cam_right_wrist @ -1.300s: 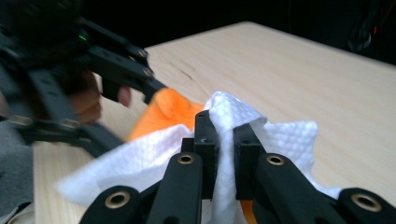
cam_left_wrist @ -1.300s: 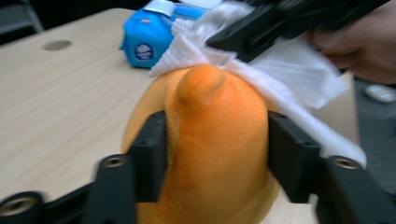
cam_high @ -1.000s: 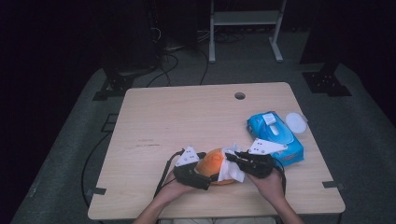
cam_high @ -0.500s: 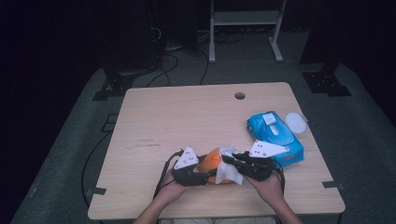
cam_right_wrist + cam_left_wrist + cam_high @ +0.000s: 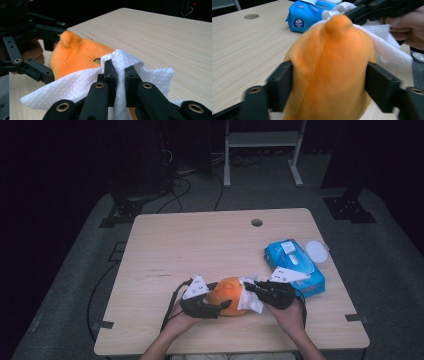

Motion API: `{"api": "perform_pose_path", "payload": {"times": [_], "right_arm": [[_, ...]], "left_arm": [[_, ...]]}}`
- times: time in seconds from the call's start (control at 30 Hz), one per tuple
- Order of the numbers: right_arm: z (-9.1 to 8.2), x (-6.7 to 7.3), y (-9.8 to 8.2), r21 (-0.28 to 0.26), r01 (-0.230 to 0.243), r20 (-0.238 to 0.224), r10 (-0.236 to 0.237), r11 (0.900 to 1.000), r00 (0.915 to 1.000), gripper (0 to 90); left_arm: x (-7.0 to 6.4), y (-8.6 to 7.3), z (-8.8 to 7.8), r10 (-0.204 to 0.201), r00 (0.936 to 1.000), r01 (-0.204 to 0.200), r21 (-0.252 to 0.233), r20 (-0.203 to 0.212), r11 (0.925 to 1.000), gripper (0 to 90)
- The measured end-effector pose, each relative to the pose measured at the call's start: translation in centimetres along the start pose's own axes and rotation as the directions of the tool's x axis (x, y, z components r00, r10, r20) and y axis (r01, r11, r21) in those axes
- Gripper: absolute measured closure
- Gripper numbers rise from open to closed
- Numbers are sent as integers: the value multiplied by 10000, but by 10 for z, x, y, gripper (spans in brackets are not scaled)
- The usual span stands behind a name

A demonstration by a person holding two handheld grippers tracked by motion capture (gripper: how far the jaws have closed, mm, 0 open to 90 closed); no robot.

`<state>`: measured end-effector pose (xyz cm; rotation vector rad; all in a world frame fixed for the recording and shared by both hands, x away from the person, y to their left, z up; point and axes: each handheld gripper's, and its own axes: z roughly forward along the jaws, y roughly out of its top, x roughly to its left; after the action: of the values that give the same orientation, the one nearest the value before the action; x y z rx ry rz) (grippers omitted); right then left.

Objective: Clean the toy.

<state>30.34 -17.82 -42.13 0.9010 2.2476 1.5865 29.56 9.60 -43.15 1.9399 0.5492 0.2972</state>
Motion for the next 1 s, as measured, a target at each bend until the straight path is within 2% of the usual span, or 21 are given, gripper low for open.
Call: {"api": "perform_pose_path", "payload": {"times": [0.17, 0.27, 0.33, 0.37, 0.4, 0.47, 0.53, 0.57, 0.63, 0.73, 0.8, 0.9, 0.97, 1.0], "right_arm": [[2, 17, 6, -102, 418, -234, -420, 9991, 9988, 834], [3, 23, 8, -67, 603, -275, -605, 9982, 9978, 834], [5, 24, 7, 9, 563, -310, -562, 9984, 9979, 834], [7, 23, 7, 48, 471, -453, -468, 9989, 9979, 834], [8, 24, 6, 36, 363, -599, -360, 9993, 9976, 834], [9, 27, 8, 53, 547, -656, -543, 9985, 9964, 834], [9, 27, 9, 31, 613, -576, -610, 9981, 9965, 834], [9, 24, 8, 43, 525, -522, -522, 9986, 9973, 834], [9, 17, 5, 83, 344, -265, -342, 9994, 9991, 834], [11, 0, -5, 246, -303, 30, 303, 9992, 9995, 833], [12, -5, -8, 237, -680, -62, 682, 9974, 9977, 833], [13, 4, -4, 103, -341, -178, 343, 9994, 9993, 833], [12, 12, 0, -82, -152, -576, 147, 9999, 9982, 833], [13, 15, 1, -107, 2, -594, -9, 9999, 9982, 833]], "left_arm": [[-2, 0, -2, 361, 9993, -360, 128, -71, 9993, 225], [-5, 2, -2, 589, 9982, -590, 171, 59, 9981, 174], [-7, 4, -3, 571, 9982, -570, -62, 202, 9984, 168], [-9, 7, -3, 555, 9980, -549, -206, 296, 9983, 168], [-11, 8, -3, 769, 9967, -766, -141, 259, 9970, 172], [-10, 8, -3, 1094, 9939, -1096, 112, 135, 9939, 235], [-5, 4, -5, 827, 9961, -830, 93, 322, 9965, 293], [-4, 2, -6, 963, 9949, -970, 213, 314, 9951, 307], [-1, 1, -9, 975, 9947, -984, 301, 317, 9947, 336], [5, -2, -14, 858, 9958, -872, 438, 326, 9952, 341], [7, -2, -14, 709, 9968, -724, 413, 359, 9965, 330], [5, 1, -12, 375, 9984, -389, 322, 432, 9987, 219], [2, 2, -10, 639, 9971, -655, 377, 415, 9971, 242], [1, 2, -10, 764, 9964, -780, 431, 369, 9960, 259]]}}
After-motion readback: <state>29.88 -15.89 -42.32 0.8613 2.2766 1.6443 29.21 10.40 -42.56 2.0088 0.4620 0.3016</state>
